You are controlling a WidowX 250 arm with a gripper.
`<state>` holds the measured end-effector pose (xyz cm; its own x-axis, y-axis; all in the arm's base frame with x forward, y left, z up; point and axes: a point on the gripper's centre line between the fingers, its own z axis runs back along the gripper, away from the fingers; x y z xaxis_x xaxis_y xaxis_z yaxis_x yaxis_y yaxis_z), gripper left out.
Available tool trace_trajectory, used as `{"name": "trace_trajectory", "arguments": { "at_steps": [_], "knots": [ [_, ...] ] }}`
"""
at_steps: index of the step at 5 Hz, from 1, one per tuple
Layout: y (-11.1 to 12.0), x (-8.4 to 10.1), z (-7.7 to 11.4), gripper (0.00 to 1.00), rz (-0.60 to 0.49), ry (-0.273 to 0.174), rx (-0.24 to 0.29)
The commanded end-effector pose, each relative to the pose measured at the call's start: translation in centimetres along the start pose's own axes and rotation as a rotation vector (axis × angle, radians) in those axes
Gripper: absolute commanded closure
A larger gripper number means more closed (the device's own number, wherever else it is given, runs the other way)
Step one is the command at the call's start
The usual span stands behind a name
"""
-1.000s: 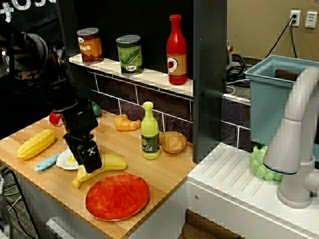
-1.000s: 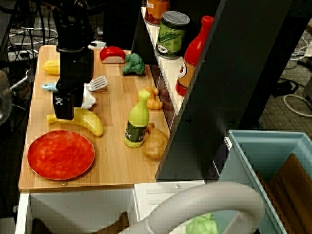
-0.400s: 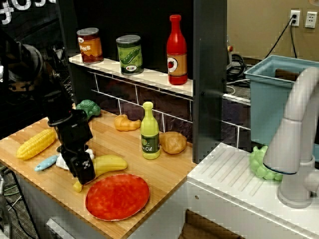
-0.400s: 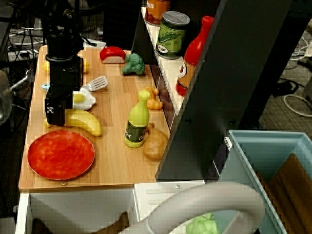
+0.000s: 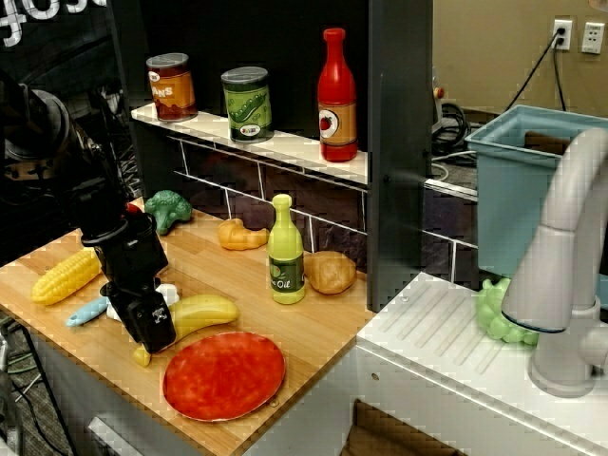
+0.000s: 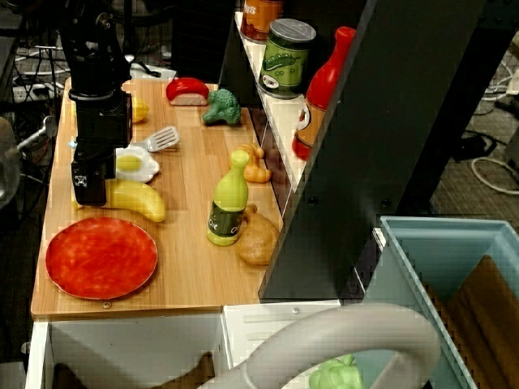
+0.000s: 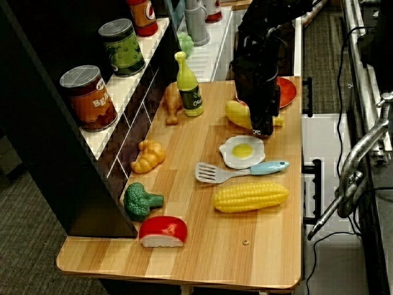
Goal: Put banana on plate
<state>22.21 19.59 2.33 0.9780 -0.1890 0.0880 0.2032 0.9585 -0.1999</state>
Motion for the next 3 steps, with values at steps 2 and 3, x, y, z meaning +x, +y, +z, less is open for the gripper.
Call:
{"name": "trace_trajectory", "arguments": {
  "at_steps": [2,3],
  "knots": [
    [-1.2,0.3,6.9,1.00,-0.062,-0.026,-0.022],
    [-2.1,-0.1,8.8,1.00,-0.083,-0.020,-0.062]
  ]
}}
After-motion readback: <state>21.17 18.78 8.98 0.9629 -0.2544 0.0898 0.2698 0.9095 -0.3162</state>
